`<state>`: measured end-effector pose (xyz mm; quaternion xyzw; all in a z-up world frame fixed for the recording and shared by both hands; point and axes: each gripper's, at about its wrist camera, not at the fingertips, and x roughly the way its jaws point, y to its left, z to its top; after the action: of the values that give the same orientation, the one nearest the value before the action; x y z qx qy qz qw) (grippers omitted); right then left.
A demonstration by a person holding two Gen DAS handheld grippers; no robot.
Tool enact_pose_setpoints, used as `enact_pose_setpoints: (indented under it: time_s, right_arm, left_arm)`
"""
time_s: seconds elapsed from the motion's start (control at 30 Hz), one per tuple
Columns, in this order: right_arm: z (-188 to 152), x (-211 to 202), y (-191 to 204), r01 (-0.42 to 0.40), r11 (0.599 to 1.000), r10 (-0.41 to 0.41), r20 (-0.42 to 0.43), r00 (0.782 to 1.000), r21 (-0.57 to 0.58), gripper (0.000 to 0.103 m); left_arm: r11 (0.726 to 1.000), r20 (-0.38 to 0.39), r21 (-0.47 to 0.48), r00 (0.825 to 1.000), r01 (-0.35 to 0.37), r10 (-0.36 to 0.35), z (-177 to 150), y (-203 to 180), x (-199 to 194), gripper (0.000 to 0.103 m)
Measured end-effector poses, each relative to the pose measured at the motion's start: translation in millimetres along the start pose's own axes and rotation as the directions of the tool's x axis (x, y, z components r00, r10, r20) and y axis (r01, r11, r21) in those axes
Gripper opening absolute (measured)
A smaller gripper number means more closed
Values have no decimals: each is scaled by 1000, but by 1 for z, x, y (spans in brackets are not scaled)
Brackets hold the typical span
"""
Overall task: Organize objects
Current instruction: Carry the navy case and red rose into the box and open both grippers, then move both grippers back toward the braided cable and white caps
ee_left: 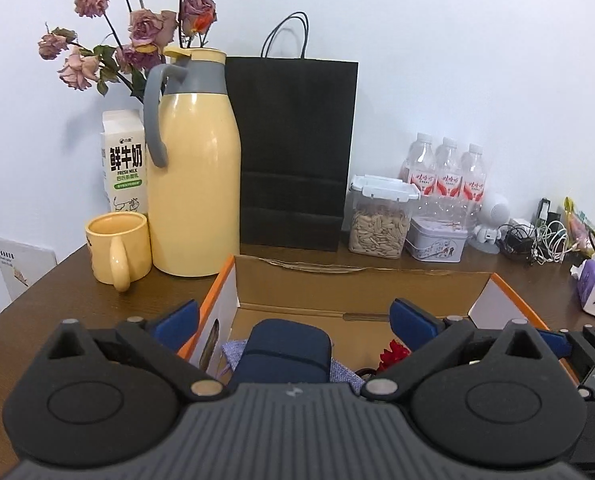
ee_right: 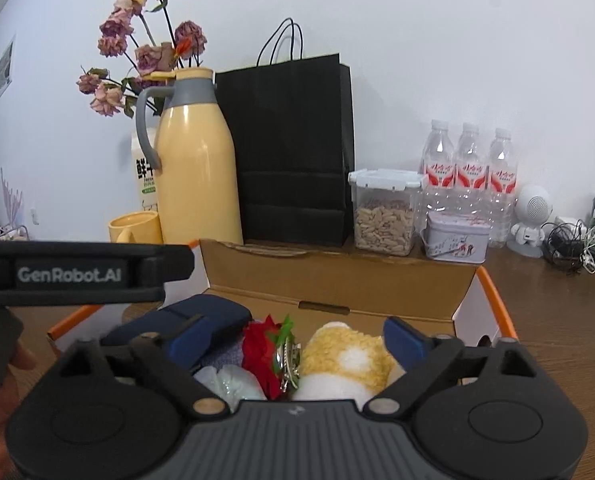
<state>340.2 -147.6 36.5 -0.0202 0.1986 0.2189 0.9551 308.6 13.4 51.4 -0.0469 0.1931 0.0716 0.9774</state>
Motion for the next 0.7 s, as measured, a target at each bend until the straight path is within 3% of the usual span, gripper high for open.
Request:
enact_pose_setpoints:
  time_s: [0.37,0.7]
  right_arm:
    - [2,-11,-2,-1,1000,1,22,1000,4,103]
    - [1,-47,3,-25,1000,25,45,999,-12,103]
  left_arm:
    - [1000,20,-7,1000,9,-9,0,1,-10,103]
    - [999,68,-33,997,42,-40,-7,11,-53,103]
